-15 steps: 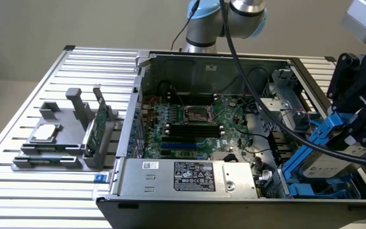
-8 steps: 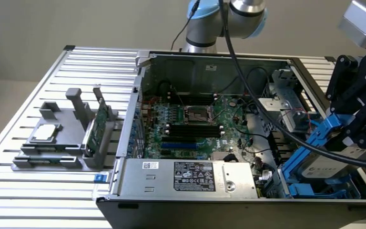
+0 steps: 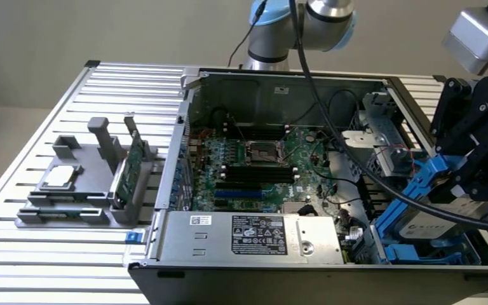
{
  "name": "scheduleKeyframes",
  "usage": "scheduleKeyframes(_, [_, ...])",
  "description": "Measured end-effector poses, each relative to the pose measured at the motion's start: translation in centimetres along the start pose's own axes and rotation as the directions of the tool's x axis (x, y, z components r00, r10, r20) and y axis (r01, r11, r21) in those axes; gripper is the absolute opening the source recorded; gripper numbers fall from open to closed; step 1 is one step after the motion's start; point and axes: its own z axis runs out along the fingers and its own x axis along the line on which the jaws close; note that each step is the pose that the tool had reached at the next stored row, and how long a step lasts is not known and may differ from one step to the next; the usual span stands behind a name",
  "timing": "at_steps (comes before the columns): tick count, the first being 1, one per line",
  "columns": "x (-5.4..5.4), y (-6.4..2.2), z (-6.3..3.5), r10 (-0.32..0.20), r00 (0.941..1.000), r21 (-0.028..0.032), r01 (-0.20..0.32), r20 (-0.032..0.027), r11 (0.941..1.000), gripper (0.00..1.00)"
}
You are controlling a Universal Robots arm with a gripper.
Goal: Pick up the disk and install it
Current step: 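Insert the disk into the insertion slot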
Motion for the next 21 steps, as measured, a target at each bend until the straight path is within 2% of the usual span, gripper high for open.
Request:
scheduleKeyframes(6, [0.1, 0.06, 0.45, 0.0, 1.0, 0.002, 0.0, 0.0026, 1.0, 0.33])
scheduleKeyframes(21, [0.7, 0.17, 1.38, 0.01, 0.9999, 0.0046, -0.01, 0.0031, 0.9999, 0.33])
